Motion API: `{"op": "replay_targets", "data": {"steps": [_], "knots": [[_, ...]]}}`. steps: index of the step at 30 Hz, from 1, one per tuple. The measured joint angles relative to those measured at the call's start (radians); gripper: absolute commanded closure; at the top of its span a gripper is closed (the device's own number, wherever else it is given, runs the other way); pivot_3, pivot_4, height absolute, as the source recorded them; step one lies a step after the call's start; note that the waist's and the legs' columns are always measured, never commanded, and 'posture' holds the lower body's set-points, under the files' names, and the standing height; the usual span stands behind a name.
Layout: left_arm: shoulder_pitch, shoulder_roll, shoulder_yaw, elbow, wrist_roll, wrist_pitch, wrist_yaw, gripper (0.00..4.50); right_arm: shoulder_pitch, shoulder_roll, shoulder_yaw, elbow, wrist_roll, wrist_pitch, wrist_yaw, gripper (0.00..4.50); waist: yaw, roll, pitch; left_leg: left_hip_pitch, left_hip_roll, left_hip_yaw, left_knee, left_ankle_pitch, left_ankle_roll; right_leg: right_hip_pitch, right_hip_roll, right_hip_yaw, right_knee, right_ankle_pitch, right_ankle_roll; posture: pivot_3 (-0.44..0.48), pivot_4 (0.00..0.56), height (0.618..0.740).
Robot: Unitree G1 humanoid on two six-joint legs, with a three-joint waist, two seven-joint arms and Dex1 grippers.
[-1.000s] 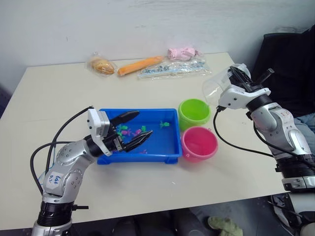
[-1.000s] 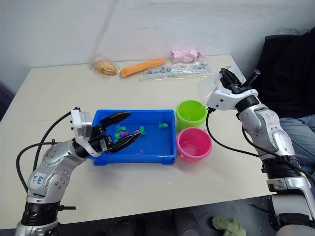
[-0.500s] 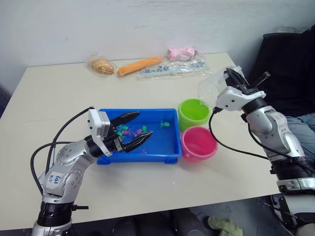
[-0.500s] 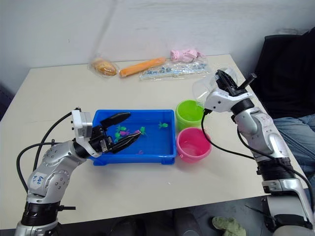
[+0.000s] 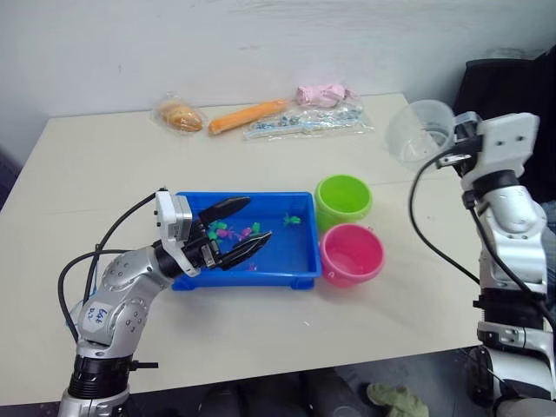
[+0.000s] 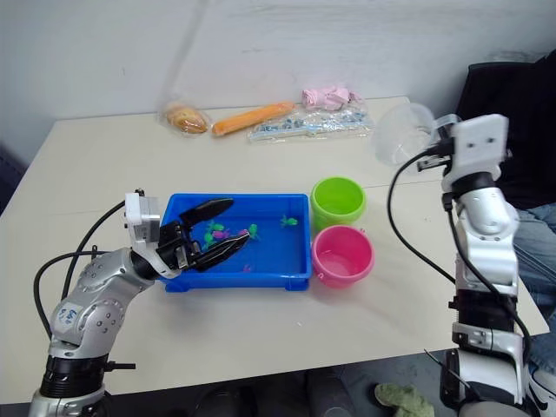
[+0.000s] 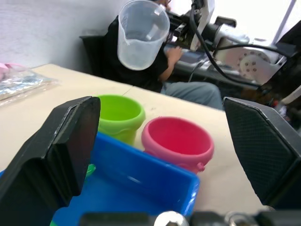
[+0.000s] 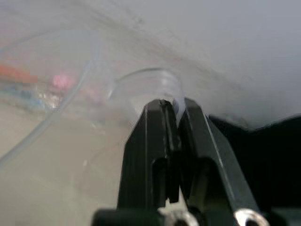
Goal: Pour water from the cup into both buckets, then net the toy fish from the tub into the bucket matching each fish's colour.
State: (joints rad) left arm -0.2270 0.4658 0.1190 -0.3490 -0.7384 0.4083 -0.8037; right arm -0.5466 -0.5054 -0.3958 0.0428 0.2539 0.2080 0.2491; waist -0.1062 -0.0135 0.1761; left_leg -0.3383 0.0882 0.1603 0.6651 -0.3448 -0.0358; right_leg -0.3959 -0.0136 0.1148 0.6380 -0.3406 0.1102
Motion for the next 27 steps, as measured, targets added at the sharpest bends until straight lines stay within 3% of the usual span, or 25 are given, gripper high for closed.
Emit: {"op": "replay_targets", "data": {"steps": [4,10,18,27], "knots": [[-0.007,0.073,0.016,-0.006,-0.054,0.050,-0.066,0.00,0.094,-0.002,-0.216,-0.090,0.233,0.211,-0.034,4.37,0.010,0.000,0.000,-0.001,-0.001,0.000,0.000,0.000,0.000,0.000,0.000,0.000,-0.001,0.000,0.000,0.000,0.150,0.740],[-0.030,0.129,0.012,-0.038,-0.091,0.095,-0.138,0.00,0.311,0.066,-0.346,-0.139,0.384,0.326,-0.056,4.37,0.010,0.000,0.000,0.000,0.000,0.001,-0.001,-0.001,-0.001,0.000,0.002,0.002,-0.002,0.000,0.000,0.000,0.150,0.740],[-0.027,0.128,-0.020,-0.044,-0.090,0.103,-0.153,0.00,0.399,0.205,-0.253,-0.169,0.400,0.285,-0.057,4.37,-0.008,0.000,0.000,0.001,0.000,0.001,-0.002,0.000,-0.002,0.000,0.003,0.003,-0.002,0.000,0.000,0.000,0.150,0.740],[-0.003,0.137,-0.031,-0.066,-0.082,0.103,-0.164,0.00,0.386,0.251,-0.132,-0.057,0.268,0.137,-0.098,4.37,-0.005,0.000,0.000,0.001,0.000,0.001,-0.002,-0.001,-0.002,0.000,0.003,0.003,-0.002,0.000,0.000,0.000,0.150,0.740]]}}
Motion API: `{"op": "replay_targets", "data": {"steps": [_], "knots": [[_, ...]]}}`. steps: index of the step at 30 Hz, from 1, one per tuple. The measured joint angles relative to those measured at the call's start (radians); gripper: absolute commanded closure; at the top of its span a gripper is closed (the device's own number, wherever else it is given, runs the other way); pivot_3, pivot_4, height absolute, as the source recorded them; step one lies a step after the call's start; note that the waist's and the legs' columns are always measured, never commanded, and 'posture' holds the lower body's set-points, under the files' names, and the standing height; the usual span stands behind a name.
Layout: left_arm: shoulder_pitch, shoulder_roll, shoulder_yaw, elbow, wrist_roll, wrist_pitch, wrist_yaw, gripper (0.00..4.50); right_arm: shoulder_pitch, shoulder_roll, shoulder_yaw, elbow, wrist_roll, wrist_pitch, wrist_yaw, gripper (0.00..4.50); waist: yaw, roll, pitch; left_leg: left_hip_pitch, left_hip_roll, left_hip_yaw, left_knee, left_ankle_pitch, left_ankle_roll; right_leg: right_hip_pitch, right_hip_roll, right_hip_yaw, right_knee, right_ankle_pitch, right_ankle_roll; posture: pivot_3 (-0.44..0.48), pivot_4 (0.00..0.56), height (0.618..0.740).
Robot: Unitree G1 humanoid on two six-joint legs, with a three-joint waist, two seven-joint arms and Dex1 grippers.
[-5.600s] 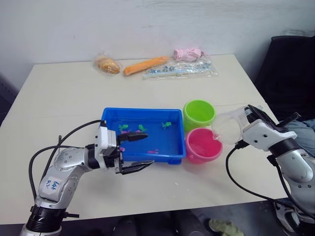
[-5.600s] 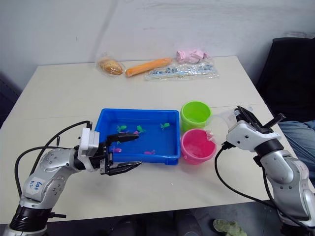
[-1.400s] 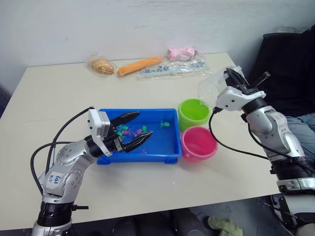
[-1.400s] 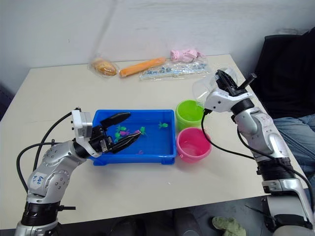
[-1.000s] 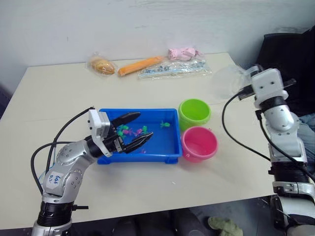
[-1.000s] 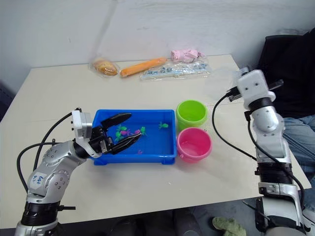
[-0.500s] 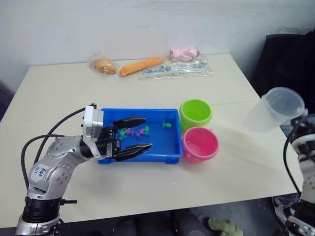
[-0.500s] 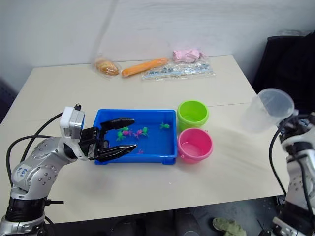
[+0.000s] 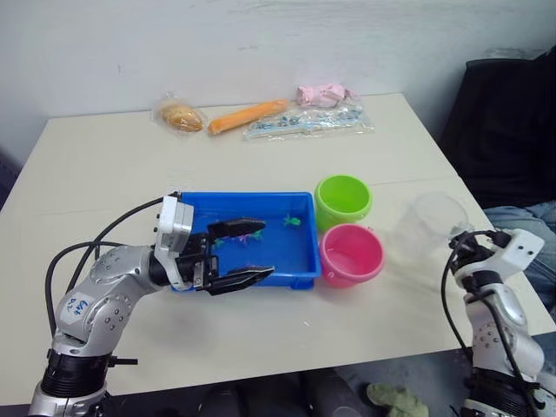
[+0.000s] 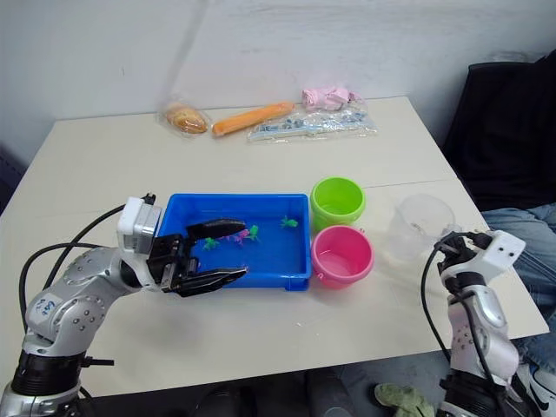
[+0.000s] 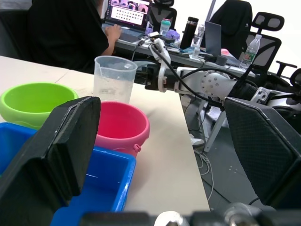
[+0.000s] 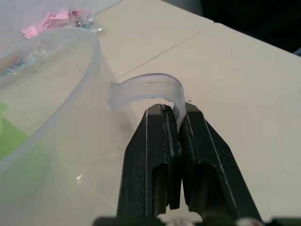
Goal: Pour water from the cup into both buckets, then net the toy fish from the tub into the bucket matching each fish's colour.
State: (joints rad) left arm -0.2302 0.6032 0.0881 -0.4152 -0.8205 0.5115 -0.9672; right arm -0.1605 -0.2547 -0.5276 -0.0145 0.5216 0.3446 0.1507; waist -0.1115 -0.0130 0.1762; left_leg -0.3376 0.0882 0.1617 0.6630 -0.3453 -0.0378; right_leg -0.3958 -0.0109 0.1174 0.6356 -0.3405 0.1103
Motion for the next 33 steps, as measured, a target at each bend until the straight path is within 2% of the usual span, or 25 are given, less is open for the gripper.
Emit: {"op": "replay_targets", "data": {"steps": [6,9,15,17,22,27,30,33], "knots": [[0.008,0.007,0.000,-0.002,0.006,-0.001,-0.009,0.00,0.012,0.001,0.032,0.057,-0.071,-0.085,-0.010,4.37,0.000,0.000,0.000,0.000,0.000,0.000,0.000,0.000,0.000,0.000,0.000,0.000,0.000,0.000,0.000,0.000,0.150,0.740],[0.008,0.007,0.000,-0.002,0.008,-0.001,-0.009,0.00,0.019,0.001,0.050,0.056,-0.075,-0.101,0.000,3.45,-0.001,0.000,0.000,0.000,0.000,0.000,0.000,0.000,0.000,0.000,0.000,0.000,0.000,0.000,0.000,0.000,0.150,0.740],[0.020,0.010,0.008,-0.002,0.018,-0.009,-0.008,0.00,0.114,0.015,0.043,-0.016,-0.062,-0.078,-0.016,0.66,0.001,0.000,0.000,0.000,0.000,-0.001,-0.001,0.000,-0.001,0.000,0.000,0.000,-0.001,0.000,0.000,0.000,0.150,0.740],[0.034,0.013,0.015,-0.003,0.019,-0.011,-0.007,0.00,0.158,0.015,0.027,-0.063,-0.044,-0.058,-0.019,0.04,0.002,0.000,0.000,0.000,0.000,-0.001,-0.001,0.000,-0.001,0.000,0.000,0.000,-0.001,0.000,0.000,0.000,0.150,0.740],[0.085,0.038,0.041,-0.003,0.019,-0.011,-0.008,0.00,0.316,-0.002,-0.028,-0.220,0.034,0.019,-0.007,0.04,0.002,0.000,0.000,0.000,0.000,-0.002,-0.002,-0.001,-0.001,0.000,0.000,0.000,-0.002,0.000,-0.001,0.000,0.150,0.740],[0.104,0.039,0.102,0.013,0.010,-0.008,0.017,0.00,0.463,-0.015,-0.060,-0.421,0.170,-0.008,0.137,0.04,0.000,0.000,0.000,0.000,0.000,-0.008,-0.004,-0.001,-0.001,0.001,0.000,0.000,-0.004,0.000,0.000,0.000,0.150,0.740],[0.136,0.036,0.163,0.040,-0.003,-0.005,0.054,0.00,0.505,-0.128,-0.069,-0.517,0.215,0.009,0.215,0.04,-0.001,0.000,0.000,0.000,0.000,-0.009,-0.004,-0.001,0.000,0.002,0.000,0.000,-0.006,0.000,0.000,0.000,0.150,0.740],[0.180,0.029,0.215,0.060,0.051,-0.078,0.079,0.00,0.506,-0.272,-0.058,-0.575,0.208,0.024,0.301,0.04,0.001,-0.003,0.001,0.000,0.000,-0.010,-0.005,-0.001,0.000,0.002,0.000,0.000,-0.008,0.000,0.000,0.000,0.150,0.740]]}}
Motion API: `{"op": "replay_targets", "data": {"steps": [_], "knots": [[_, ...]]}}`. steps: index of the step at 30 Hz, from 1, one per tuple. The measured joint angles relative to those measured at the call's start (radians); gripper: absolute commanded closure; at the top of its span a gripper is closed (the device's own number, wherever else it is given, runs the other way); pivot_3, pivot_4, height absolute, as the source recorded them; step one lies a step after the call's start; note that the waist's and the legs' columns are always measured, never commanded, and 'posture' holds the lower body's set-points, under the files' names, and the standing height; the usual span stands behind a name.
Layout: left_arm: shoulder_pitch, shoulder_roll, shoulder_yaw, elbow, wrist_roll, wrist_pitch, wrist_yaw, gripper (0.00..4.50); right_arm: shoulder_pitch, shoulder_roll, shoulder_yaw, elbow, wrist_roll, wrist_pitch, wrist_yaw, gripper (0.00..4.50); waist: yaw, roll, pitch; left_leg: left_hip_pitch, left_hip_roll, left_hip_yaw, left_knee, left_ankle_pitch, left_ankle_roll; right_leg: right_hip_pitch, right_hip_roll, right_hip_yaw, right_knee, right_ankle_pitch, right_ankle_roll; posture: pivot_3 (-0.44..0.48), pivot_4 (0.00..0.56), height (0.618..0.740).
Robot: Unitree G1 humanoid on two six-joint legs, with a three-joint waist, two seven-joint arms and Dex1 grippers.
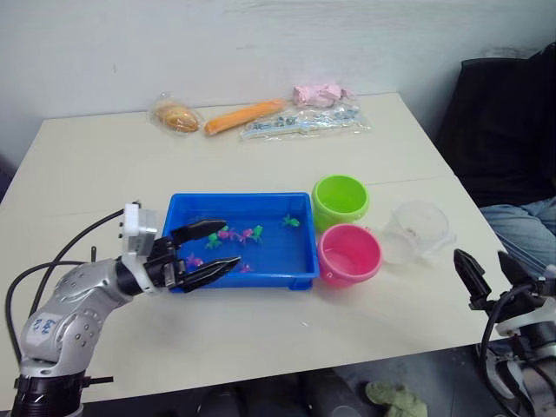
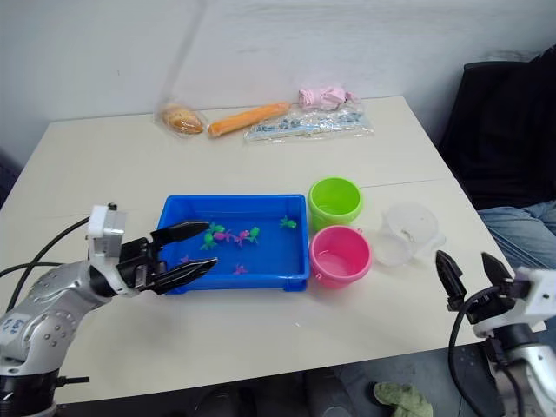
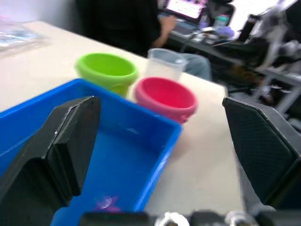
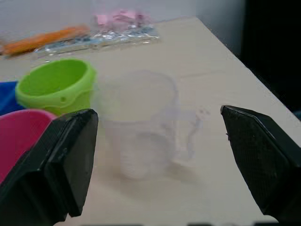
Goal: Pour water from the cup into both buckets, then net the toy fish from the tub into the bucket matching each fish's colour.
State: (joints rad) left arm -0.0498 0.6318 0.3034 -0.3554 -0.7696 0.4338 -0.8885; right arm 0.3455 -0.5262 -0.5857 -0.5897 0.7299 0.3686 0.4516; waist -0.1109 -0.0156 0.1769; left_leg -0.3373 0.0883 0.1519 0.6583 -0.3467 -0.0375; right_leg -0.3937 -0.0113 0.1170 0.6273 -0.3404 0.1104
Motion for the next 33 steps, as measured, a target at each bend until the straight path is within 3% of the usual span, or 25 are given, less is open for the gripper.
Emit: {"op": "replay_targets", "data": {"steps": [5,13,15,19,21,26,30,33], "knots": [[0.129,0.007,0.156,0.018,0.059,-0.078,0.040,0.00,-0.121,-0.195,0.078,-0.050,-0.014,0.000,0.150,0.04,0.000,-0.006,0.002,0.000,0.001,-0.001,-0.002,0.000,0.000,0.000,0.000,0.000,-0.001,0.000,0.000,0.000,0.150,0.740],[0.301,-0.022,0.458,0.145,0.122,-0.215,0.128,0.00,-0.304,-0.225,0.245,0.022,-0.094,-0.058,0.262,0.04,0.027,-0.013,0.006,-0.003,0.000,-0.003,-0.002,-0.003,0.002,0.001,-0.003,-0.005,-0.004,-0.001,-0.003,0.000,0.150,0.740],[0.337,-0.037,0.541,0.222,0.123,-0.240,0.159,0.00,-0.338,-0.207,0.277,0.050,-0.102,-0.062,0.275,0.04,0.024,-0.011,0.006,-0.016,-0.005,-0.020,-0.002,-0.002,0.004,0.007,-0.017,-0.023,-0.009,-0.002,-0.003,0.000,0.150,0.740],[0.460,-0.077,0.670,0.340,0.122,-0.255,0.190,0.00,-0.360,-0.190,0.314,0.074,-0.119,-0.078,0.303,0.04,0.018,-0.006,0.007,-0.017,-0.013,-0.070,-0.006,0.005,0.009,0.028,-0.041,-0.081,-0.021,-0.003,-0.005,0.000,0.150,0.740],[0.520,-0.109,0.697,0.379,0.132,-0.258,0.211,0.00,-0.369,-0.189,0.321,0.076,-0.135,-0.089,0.309,0.04,0.040,-0.011,0.006,-0.022,-0.018,-0.069,-0.001,0.003,0.010,0.015,-0.050,-0.083,-0.004,-0.007,-0.012,0.000,0.150,0.740],[0.556,-0.134,0.696,0.393,0.143,-0.261,0.242,0.00,-0.344,-0.187,0.343,0.082,-0.173,-0.130,0.342,0.04,0.090,-0.013,0.005,-0.023,-0.025,-0.071,0.000,0.003,0.013,0.017,-0.060,-0.088,-0.005,-0.010,-0.019,0.000,0.150,0.740],[0.480,-0.120,0.638,0.342,0.139,-0.215,0.288,0.00,-0.229,-0.187,0.350,0.082,-0.234,-0.225,0.418,0.04,0.096,-0.013,0.005,-0.023,-0.027,-0.069,-0.002,0.005,0.019,0.019,-0.066,-0.096,-0.006,-0.010,-0.018,0.000,0.150,0.740],[0.400,-0.054,0.565,0.304,0.138,-0.140,0.320,0.00,-0.177,-0.178,0.342,0.080,-0.220,-0.257,0.455,0.04,0.088,-0.016,0.003,-0.021,-0.026,-0.071,-0.002,0.008,0.018,0.020,-0.066,-0.099,-0.002,-0.009,-0.016,0.000,0.150,0.740]]}}
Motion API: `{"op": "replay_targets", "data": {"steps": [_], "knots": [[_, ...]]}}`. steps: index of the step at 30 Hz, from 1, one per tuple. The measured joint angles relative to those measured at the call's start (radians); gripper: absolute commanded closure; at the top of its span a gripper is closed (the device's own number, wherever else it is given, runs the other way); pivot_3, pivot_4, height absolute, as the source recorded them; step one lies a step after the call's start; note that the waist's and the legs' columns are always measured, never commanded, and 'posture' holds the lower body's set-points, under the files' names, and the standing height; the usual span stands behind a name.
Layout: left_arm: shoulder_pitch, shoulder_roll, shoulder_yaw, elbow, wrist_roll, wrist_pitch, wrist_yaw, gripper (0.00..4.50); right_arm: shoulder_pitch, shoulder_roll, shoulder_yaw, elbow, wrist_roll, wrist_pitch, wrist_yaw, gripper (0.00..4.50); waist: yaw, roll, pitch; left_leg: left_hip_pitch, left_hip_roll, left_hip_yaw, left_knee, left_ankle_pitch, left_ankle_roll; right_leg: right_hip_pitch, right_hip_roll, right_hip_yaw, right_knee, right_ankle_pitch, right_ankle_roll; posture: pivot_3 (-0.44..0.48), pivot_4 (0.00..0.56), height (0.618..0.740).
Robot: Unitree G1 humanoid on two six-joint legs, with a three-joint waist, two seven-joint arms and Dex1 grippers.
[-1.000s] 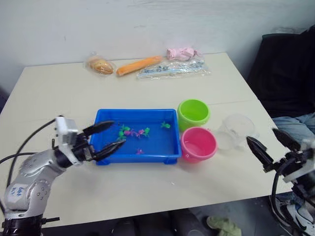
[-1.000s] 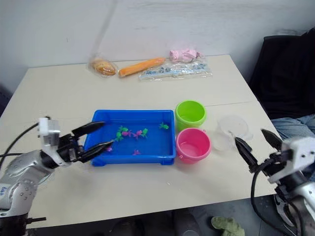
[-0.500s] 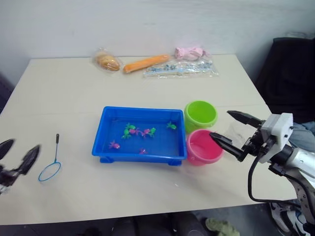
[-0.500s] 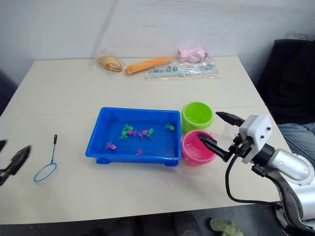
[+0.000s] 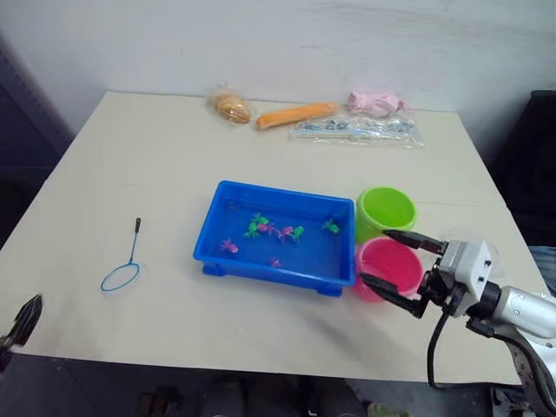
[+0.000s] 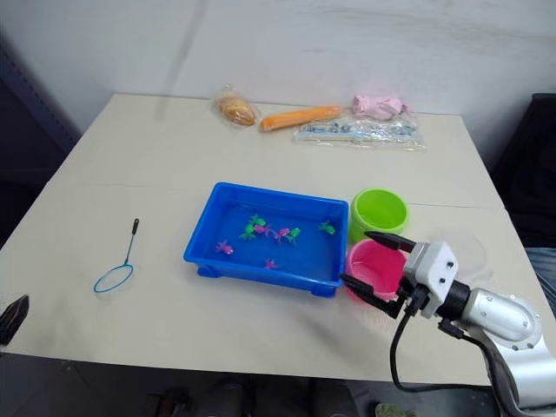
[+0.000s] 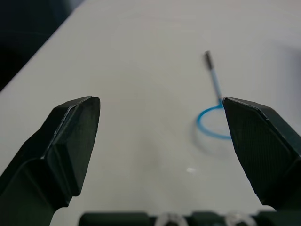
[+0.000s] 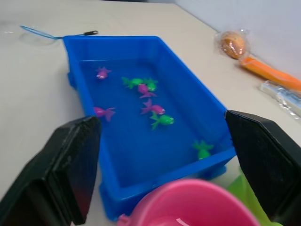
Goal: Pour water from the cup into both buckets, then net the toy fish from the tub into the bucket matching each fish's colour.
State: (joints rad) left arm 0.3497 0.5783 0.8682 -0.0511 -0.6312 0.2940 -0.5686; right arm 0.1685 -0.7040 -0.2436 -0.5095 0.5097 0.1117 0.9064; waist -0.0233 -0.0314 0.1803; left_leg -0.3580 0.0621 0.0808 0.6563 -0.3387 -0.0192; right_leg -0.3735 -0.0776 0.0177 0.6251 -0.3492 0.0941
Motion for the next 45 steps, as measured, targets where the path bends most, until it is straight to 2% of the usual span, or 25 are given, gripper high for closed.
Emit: {"op": "replay_targets", "data": {"steps": [5,9,12,18,23,26,30,31,35,41,44,45], "knots": [[-0.153,0.149,-0.132,-0.011,0.055,0.201,0.116,0.00,0.070,0.006,-0.018,-0.028,0.027,-0.024,0.032,0.04,-0.017,0.000,0.000,0.004,0.001,0.001,-0.008,0.006,-0.004,-0.001,0.002,-0.001,0.003,0.000,0.001,0.000,0.150,0.740],[-0.303,0.223,-0.272,0.002,0.069,0.402,0.163,0.00,0.103,0.008,-0.027,-0.064,0.029,-0.032,0.039,0.04,-0.010,0.002,0.001,0.004,0.002,0.000,-0.008,0.008,-0.008,-0.003,0.002,-0.007,0.004,0.000,0.001,0.000,0.150,0.740],[-0.426,0.257,-0.398,0.074,0.116,0.512,0.190,0.00,0.108,0.007,-0.029,-0.088,0.030,-0.034,0.039,0.04,-0.008,0.002,0.001,0.004,0.002,0.000,-0.008,0.008,-0.008,-0.003,0.002,-0.010,0.004,0.000,0.001,0.000,0.150,0.740],[-0.630,0.260,-0.606,0.272,0.209,0.564,0.144,0.00,0.101,0.007,-0.027,-0.111,0.028,-0.032,0.032,0.04,-0.005,0.002,0.001,0.003,0.001,0.002,-0.007,0.010,-0.012,-0.003,0.003,-0.013,0.005,0.001,0.001,0.000,0.150,0.740],[-0.780,0.246,-0.710,0.480,0.298,0.510,0.098,0.00,0.093,0.007,-0.027,-0.120,0.021,-0.024,0.010,0.04,-0.002,0.002,0.001,0.004,0.001,0.005,-0.004,0.011,-0.012,-0.004,0.005,-0.013,0.007,0.001,0.001,0.000,0.150,0.740],[-0.884,0.234,-0.746,0.617,0.346,0.497,0.078,0.81,0.087,0.007,-0.028,-0.126,0.017,-0.022,-0.013,0.00,0.001,0.002,0.001,0.005,0.001,0.010,-0.003,0.012,-0.012,-0.004,0.010,-0.013,0.011,0.001,0.001,0.000,0.150,0.740],[-0.967,0.232,-0.783,0.741,0.407,0.491,0.048,2.56,0.088,0.007,-0.028,-0.126,0.002,-0.022,-0.022,0.00,0.002,0.005,0.000,0.006,0.001,0.011,-0.003,0.013,-0.011,-0.004,0.011,-0.011,0.015,0.001,0.002,0.000,0.150,0.740],[-0.974,0.233,-0.788,0.755,0.417,0.489,0.041,2.85,0.088,0.007,-0.028,-0.126,0.001,-0.022,-0.025,0.00,0.002,0.005,-0.001,0.006,0.001,0.011,-0.003,0.013,-0.011,-0.004,0.011,-0.011,0.015,0.001,0.002,0.000,0.150,0.740],[-0.979,0.223,-0.772,0.812,0.436,0.466,0.014,4.47,0.090,0.007,-0.030,-0.132,-0.008,-0.016,-0.040,0.00,0.005,0.016,-0.007,0.007,0.000,0.010,-0.001,0.013,-0.010,-0.004,0.009,-0.009,0.015,0.001,0.002,0.000,0.150,0.740],[-0.943,0.204,-0.649,0.844,0.386,0.366,-0.014,4.47,0.095,0.000,-0.041,-0.155,-0.014,0.005,-0.053,0.00,0.009,0.013,-0.005,0.005,0.002,0.010,0.001,0.012,-0.010,-0.006,0.007,-0.010,0.018,0.001,0.003,0.000,0.150,0.740],[-0.912,0.199,-0.561,0.810,0.310,0.301,-0.103,4.47,0.093,-0.002,-0.043,-0.158,-0.013,0.024,-0.063,0.00,0.011,0.003,-0.004,0.002,0.003,0.010,0.001,0.013,-0.012,-0.010,0.006,-0.011,0.019,0.001,0.003,0.000,0.150,0.740],[-0.871,0.210,-0.517,0.752,0.267,0.252,-0.176,4.47,0.083,-0.002,-0.043,-0.162,-0.005,0.043,-0.077,0.00,0.009,-0.001,-0.003,0.000,0.004,0.010,0.001,0.014,-0.013,-0.013,0.006,-0.010,0.020,0.001,0.003,0.000,0.150,0.740]]}}
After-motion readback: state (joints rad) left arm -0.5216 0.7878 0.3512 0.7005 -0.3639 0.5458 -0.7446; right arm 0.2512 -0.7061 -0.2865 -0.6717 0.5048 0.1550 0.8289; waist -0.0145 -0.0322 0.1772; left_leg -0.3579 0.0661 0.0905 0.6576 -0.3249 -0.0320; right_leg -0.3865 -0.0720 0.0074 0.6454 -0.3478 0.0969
